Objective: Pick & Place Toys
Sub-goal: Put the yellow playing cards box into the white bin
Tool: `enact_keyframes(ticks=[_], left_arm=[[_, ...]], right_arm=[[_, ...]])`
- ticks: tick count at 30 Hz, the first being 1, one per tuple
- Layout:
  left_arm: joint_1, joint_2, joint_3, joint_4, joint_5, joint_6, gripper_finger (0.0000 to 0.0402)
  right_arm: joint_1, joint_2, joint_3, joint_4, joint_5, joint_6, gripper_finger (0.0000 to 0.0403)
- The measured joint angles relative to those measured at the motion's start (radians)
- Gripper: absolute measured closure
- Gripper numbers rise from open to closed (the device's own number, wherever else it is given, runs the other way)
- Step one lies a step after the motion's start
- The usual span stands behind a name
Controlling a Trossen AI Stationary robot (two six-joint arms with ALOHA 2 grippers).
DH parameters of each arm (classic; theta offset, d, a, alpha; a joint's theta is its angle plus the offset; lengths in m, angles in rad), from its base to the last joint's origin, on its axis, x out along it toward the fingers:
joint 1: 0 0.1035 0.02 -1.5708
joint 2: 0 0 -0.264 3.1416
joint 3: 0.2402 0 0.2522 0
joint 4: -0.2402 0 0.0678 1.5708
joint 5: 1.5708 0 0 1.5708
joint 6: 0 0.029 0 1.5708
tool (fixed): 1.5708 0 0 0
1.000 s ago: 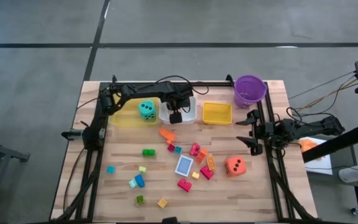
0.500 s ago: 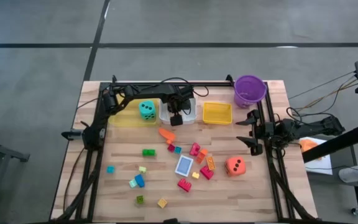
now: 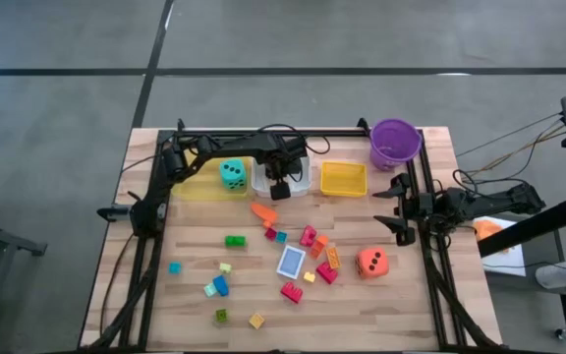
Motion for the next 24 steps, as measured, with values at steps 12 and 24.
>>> enact_keyframes(ticks=[12,24], left_arm=[[-0.010,0.002,0.000,-0.025,-0.031,-0.067,0.0076],[-0.012,0.002,0.002,-0.074,-0.031,-0.115,0.0014]], right_arm=[[0.000,0.000,0.000,0.000,0.000,-0.001,0.0123],[0.000,0.000,0.000,0.000,0.000,-0.001,0.0123]])
